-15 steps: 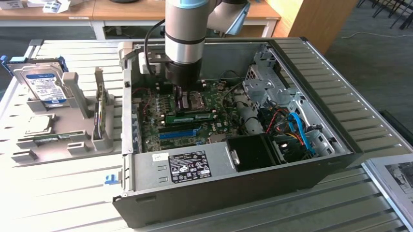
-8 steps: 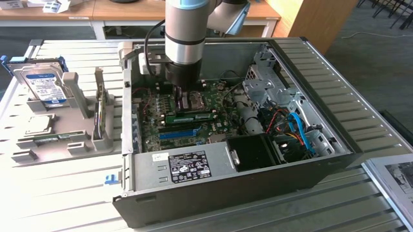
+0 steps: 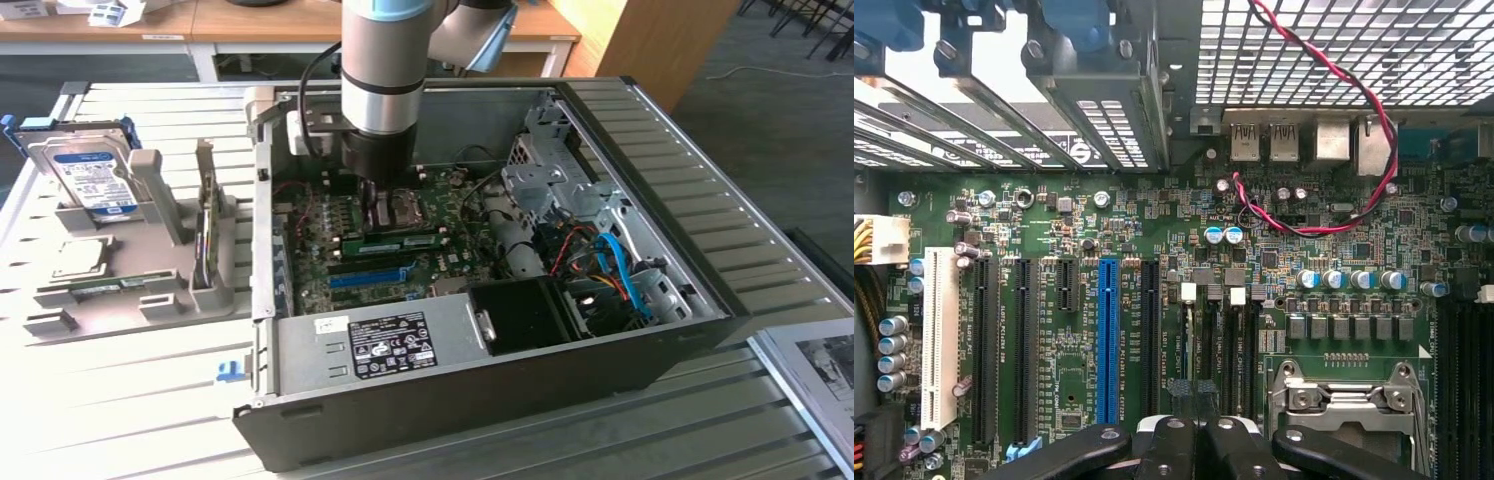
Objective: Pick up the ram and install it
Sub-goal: 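Press down the ram until it locks into place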
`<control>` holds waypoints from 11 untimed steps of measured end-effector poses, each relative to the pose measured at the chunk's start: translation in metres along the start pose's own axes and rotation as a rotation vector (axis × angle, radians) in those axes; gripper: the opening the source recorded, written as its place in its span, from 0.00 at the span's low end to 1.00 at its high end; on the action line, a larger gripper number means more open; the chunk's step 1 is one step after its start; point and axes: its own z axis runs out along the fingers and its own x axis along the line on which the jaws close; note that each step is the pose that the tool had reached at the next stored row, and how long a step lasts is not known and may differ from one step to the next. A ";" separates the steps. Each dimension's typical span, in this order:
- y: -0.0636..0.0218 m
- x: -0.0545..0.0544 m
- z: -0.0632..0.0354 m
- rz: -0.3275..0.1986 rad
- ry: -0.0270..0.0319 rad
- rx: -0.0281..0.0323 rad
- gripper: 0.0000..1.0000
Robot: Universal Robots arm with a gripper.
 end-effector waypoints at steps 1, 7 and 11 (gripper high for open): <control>0.0000 0.000 0.0000 0.000 -0.0001 0.0000 0.10; 0.0000 0.000 0.0009 0.000 -0.0001 0.0002 0.10; 0.0000 0.001 0.0016 0.000 -0.0001 0.0004 0.10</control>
